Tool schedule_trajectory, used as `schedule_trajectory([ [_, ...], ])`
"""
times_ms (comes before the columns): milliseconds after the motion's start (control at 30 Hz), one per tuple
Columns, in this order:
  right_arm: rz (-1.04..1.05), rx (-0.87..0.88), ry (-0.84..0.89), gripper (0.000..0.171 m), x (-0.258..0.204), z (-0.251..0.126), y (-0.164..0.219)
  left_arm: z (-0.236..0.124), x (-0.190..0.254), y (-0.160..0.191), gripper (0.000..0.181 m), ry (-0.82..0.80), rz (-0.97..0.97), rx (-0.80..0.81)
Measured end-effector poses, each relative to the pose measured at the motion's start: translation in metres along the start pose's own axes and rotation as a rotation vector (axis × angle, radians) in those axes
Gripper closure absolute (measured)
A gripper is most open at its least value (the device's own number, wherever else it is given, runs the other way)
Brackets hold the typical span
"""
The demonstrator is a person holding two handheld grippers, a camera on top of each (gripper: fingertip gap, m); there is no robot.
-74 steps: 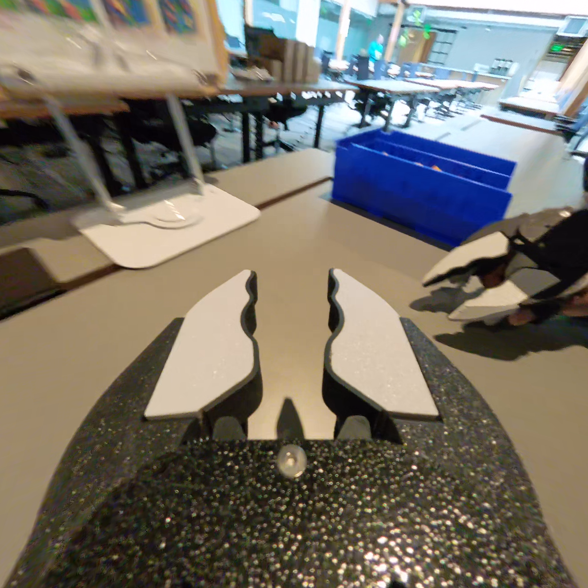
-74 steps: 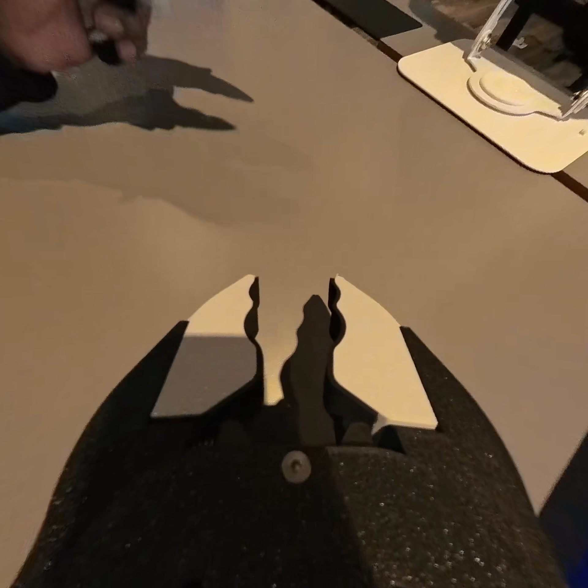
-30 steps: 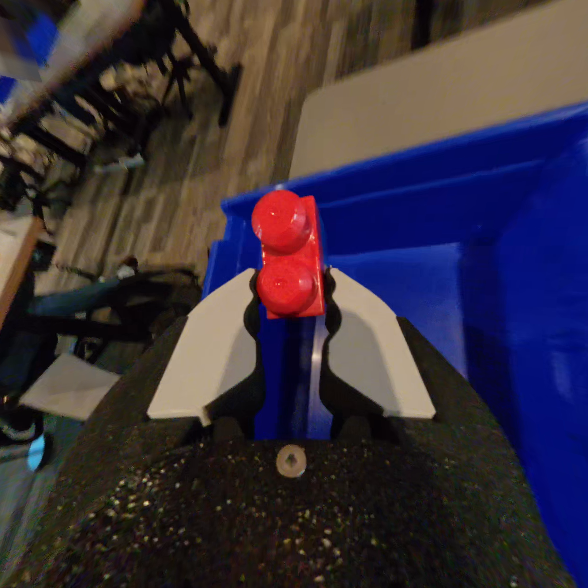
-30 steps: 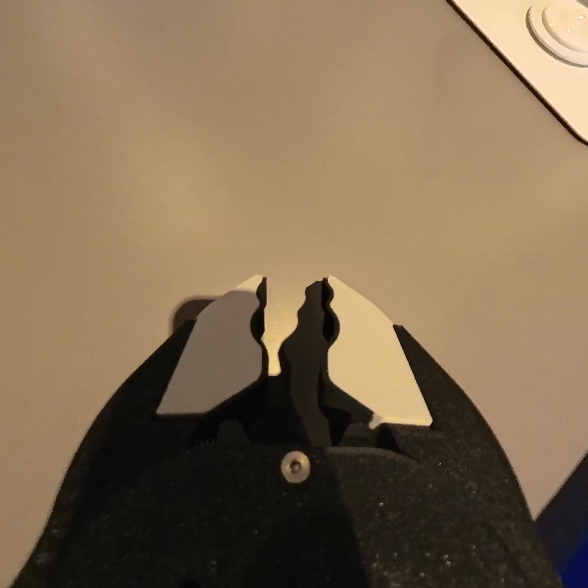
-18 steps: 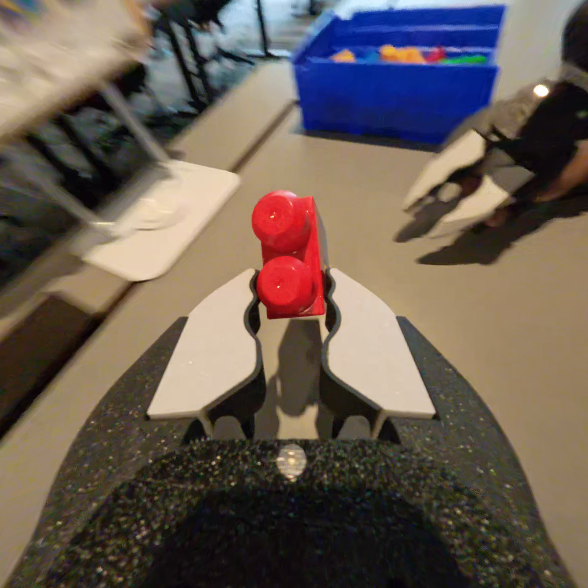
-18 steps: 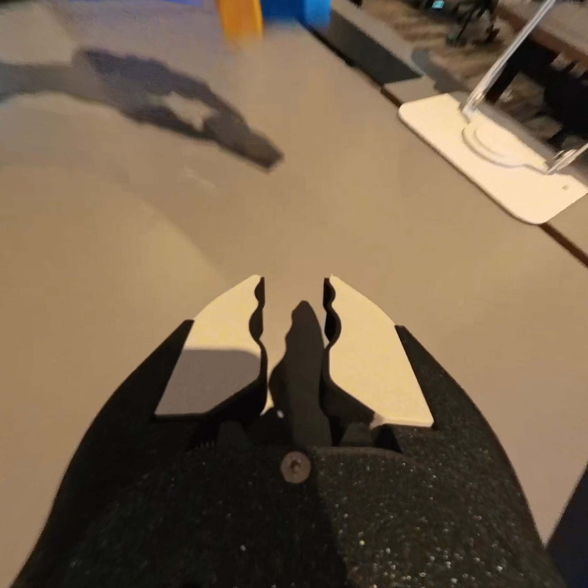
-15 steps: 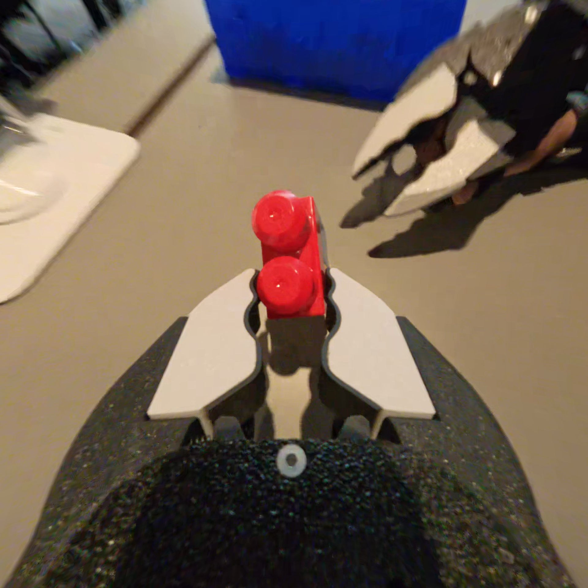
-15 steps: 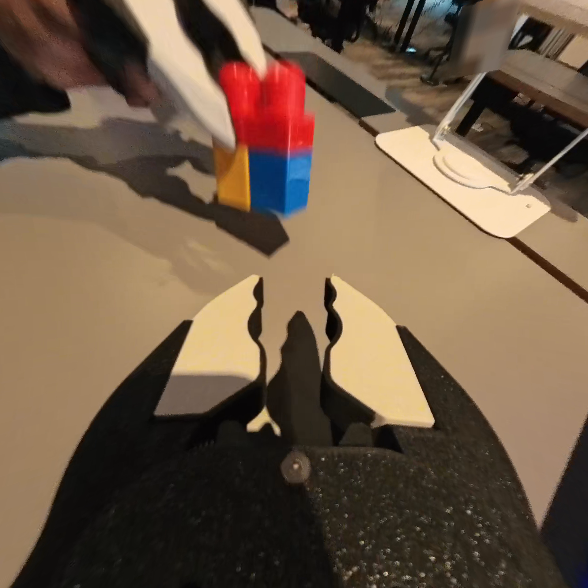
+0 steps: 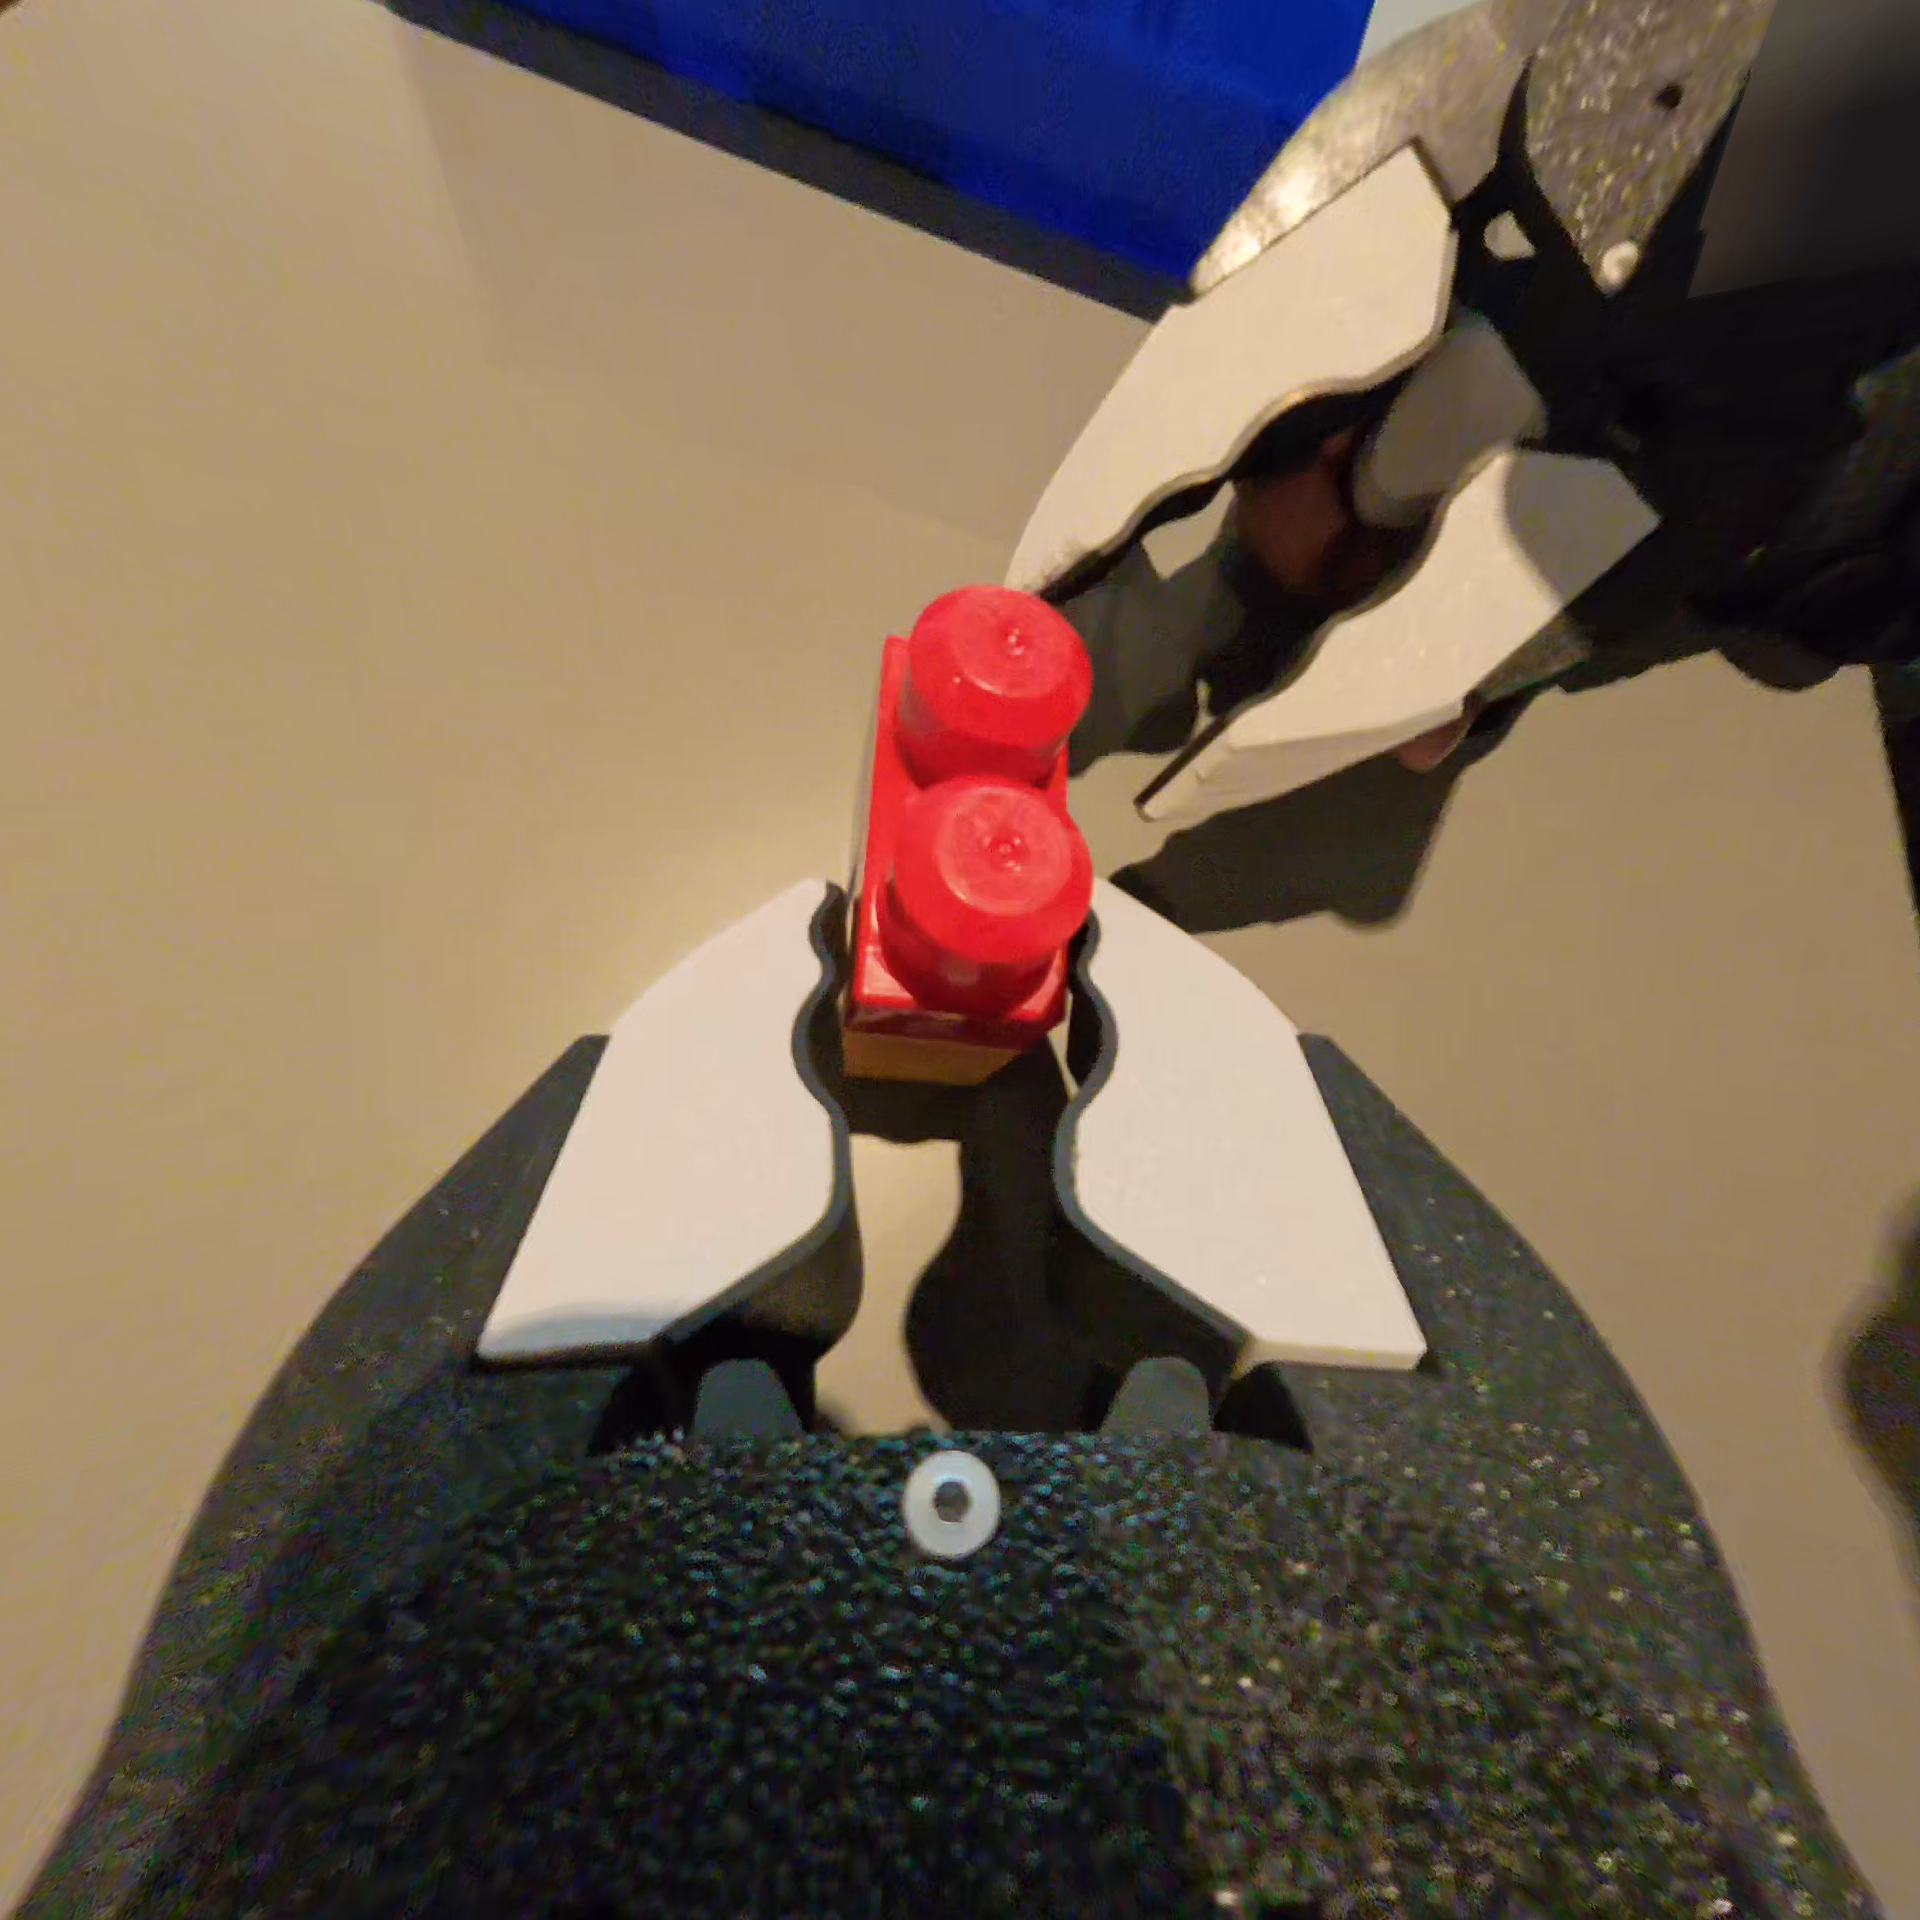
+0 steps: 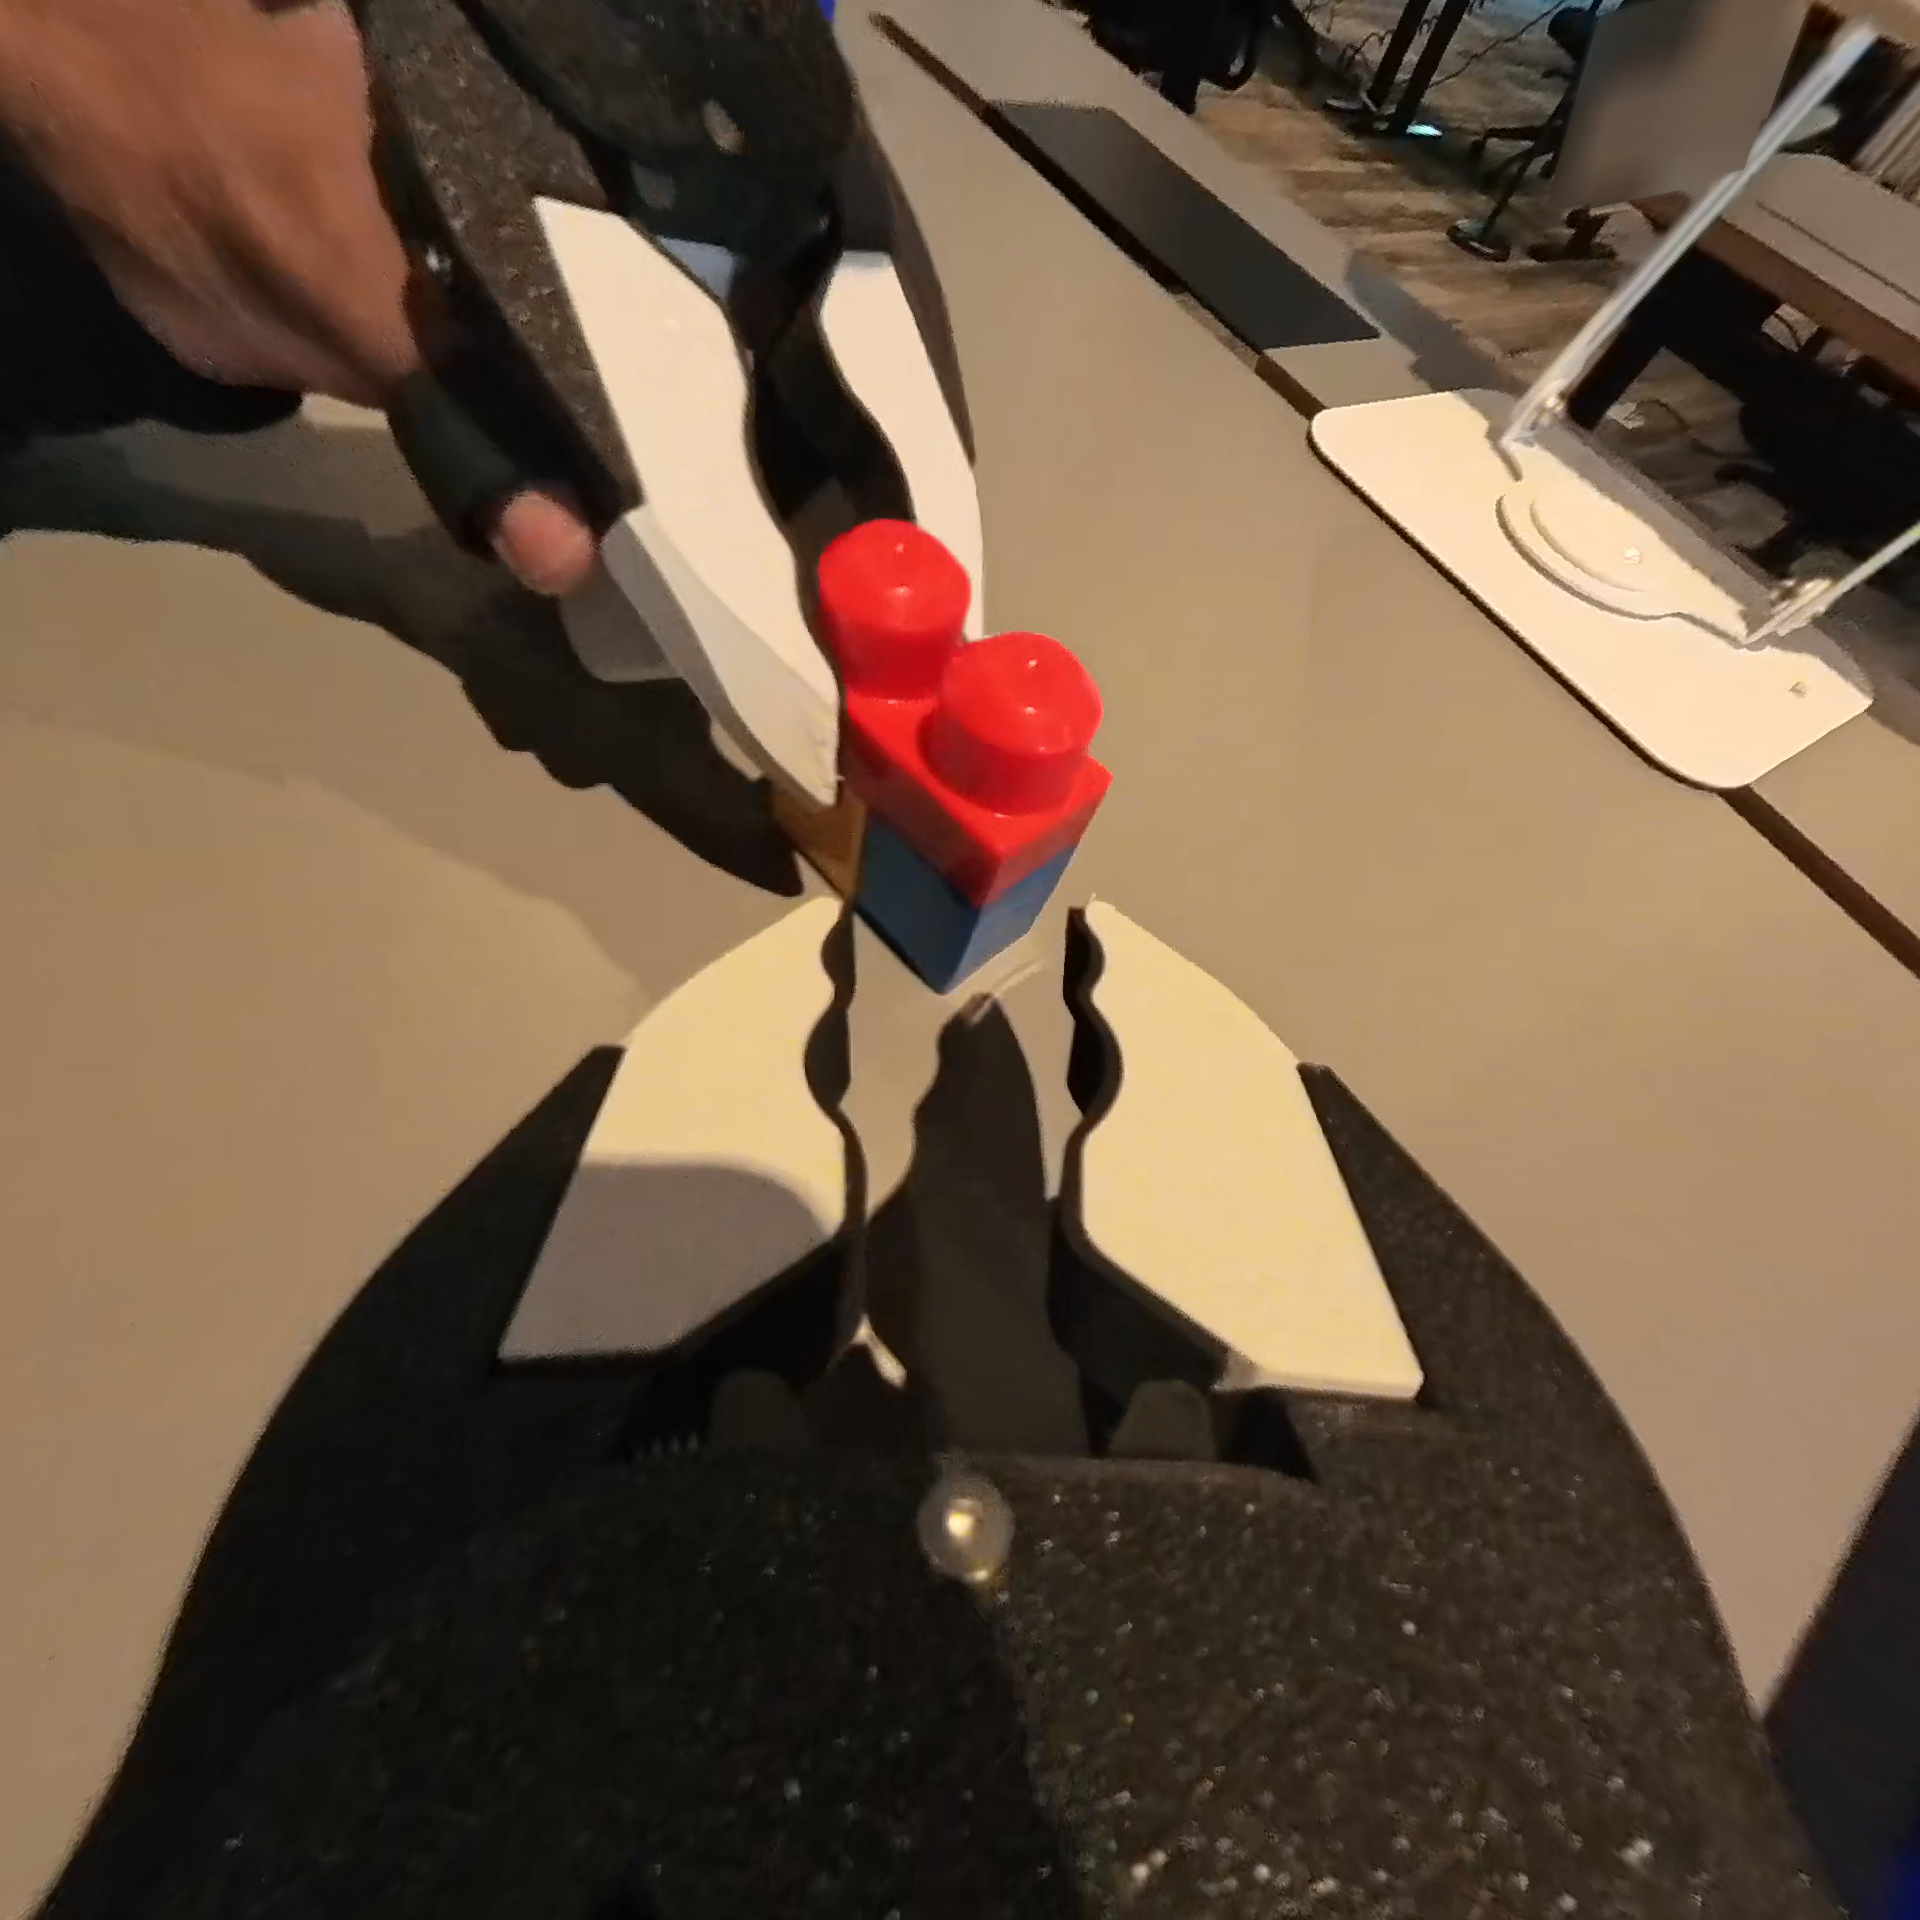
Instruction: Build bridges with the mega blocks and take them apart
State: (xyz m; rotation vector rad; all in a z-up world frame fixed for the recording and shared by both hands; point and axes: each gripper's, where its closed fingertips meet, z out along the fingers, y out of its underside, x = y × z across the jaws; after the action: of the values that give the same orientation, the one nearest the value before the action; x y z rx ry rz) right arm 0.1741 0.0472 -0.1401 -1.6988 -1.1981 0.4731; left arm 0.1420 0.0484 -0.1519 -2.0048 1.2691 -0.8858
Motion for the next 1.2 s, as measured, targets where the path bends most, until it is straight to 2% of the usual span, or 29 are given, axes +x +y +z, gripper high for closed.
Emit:
schedule_trajectory([
  [33,-0.017,-0.010,0.002,0.133,-0.002,0.001,0.001,0.001,0.001,0.000,0.142,0.013,-0.016,0.014],
  [167,-0.043,-0.031,-0.021,0.128,-0.006,0.003,0.004,-0.001,0.001,-0.001,0.144,0.051,-0.036,0.080],
  [367,0.086,0.032,-0.195,0.108,-0.012,-0.004,-0.004,-0.020,0.028,-0.014,0.144,0.292,-0.028,0.220],
  [533,0.128,0.100,-0.352,0.111,-0.027,-0.012,-0.013,-0.020,0.048,-0.021,0.144,0.407,-0.028,0.255],
  [600,0.094,0.105,-0.385,0.120,-0.037,-0.013,-0.015,-0.018,0.056,-0.022,0.144,0.439,-0.021,0.256],
  [633,0.064,0.099,-0.387,0.130,-0.040,-0.013,-0.014,-0.016,0.058,-0.022,0.144,0.441,-0.021,0.251],
  [1033,-0.035,0.046,-0.308,0.131,-0.040,-0.009,-0.006,-0.016,0.059,-0.020,0.143,0.547,-0.274,0.208],
  [1200,-0.297,-0.086,-0.132,0.132,-0.027,-0.004,0.016,-0.028,0.048,-0.030,0.144,0.633,-0.460,0.299],
])
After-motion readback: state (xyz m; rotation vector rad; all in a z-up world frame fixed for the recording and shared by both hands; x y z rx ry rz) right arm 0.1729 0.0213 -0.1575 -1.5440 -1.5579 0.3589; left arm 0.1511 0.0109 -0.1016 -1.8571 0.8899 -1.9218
